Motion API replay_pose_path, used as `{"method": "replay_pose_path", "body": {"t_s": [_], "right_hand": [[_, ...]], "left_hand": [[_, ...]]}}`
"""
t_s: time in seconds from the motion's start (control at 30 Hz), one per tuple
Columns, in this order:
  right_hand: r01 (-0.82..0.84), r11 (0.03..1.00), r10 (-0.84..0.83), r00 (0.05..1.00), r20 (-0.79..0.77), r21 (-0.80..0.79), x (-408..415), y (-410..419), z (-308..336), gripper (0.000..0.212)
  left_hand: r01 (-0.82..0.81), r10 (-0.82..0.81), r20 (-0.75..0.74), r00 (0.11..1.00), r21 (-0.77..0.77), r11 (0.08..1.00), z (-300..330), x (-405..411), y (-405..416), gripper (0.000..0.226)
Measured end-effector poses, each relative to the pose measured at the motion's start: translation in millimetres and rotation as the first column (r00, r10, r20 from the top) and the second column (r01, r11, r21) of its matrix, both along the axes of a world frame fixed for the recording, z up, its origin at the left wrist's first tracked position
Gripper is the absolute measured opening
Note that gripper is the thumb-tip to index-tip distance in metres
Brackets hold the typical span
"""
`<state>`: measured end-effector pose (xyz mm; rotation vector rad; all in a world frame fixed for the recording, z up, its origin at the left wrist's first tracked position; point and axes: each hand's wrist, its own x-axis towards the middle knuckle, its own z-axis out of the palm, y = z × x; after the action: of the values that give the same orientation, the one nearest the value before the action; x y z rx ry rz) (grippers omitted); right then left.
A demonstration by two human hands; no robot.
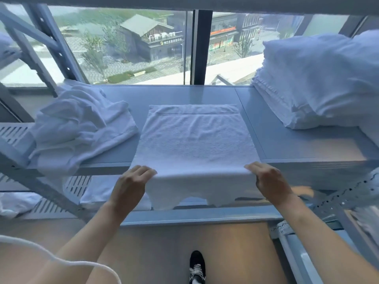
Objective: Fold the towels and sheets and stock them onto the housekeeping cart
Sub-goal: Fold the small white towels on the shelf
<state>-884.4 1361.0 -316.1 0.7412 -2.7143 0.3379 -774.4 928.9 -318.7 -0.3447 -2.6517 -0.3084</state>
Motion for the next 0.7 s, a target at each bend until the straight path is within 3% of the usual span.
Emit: {"method": "replay_pose_path", "body": {"t_s": [0.1, 0.17, 0.23, 0.3, 0.4, 0.47, 0.5, 0.7], "right_hand": [[0.029, 0.999, -0.029, 0.999, 0.014, -0.035, 26, 0, 12, 0.051], [0.063, 0.997, -0.063, 0.998, 0.0, -0.041, 48, 2, 19, 0.029], [0.125, 0.99, -0.127, 0.991, -0.03, -0.062, 70, 6, 27, 0.01], [0.159, 0.985, -0.163, 0.985, -0.055, -0.072, 91, 11, 35, 0.016], [0.17, 0.979, -0.174, 0.984, -0.026, -0.108, 120, 18, 45, 0.005], [0.177, 0.978, -0.177, 0.984, 0.013, -0.114, 135, 25, 51, 0.023], [0.183, 0.977, -0.182, 0.983, 0.016, -0.114, 142, 30, 54, 0.028], [0.212, 0.964, -0.213, 0.977, 0.014, -0.161, 175, 68, 69, 0.028]], "left_hand": [[-0.056, 0.056, 0.01, 0.998, 0.077, 0.995, 14, 32, -11, 0.03], [-0.06, 0.061, -0.011, 0.998, 0.102, 0.993, 21, 52, -17, 0.015], [-0.068, 0.072, -0.027, 0.997, 0.126, 0.99, 26, 72, -22, 0.015], [-0.091, 0.097, -0.029, 0.995, 0.15, 0.984, 32, 90, -25, 0.022], [-0.106, 0.116, -0.041, 0.992, 0.195, 0.975, 38, 111, -19, 0.019], [-0.1, 0.116, -0.06, 0.991, 0.218, 0.971, 40, 122, -11, 0.009], [-0.097, 0.114, -0.061, 0.992, 0.227, 0.969, 41, 126, -6, 0.016], [-0.04, 0.06, -0.068, 0.996, 0.262, 0.964, 41, 139, 25, 0.028]]}}
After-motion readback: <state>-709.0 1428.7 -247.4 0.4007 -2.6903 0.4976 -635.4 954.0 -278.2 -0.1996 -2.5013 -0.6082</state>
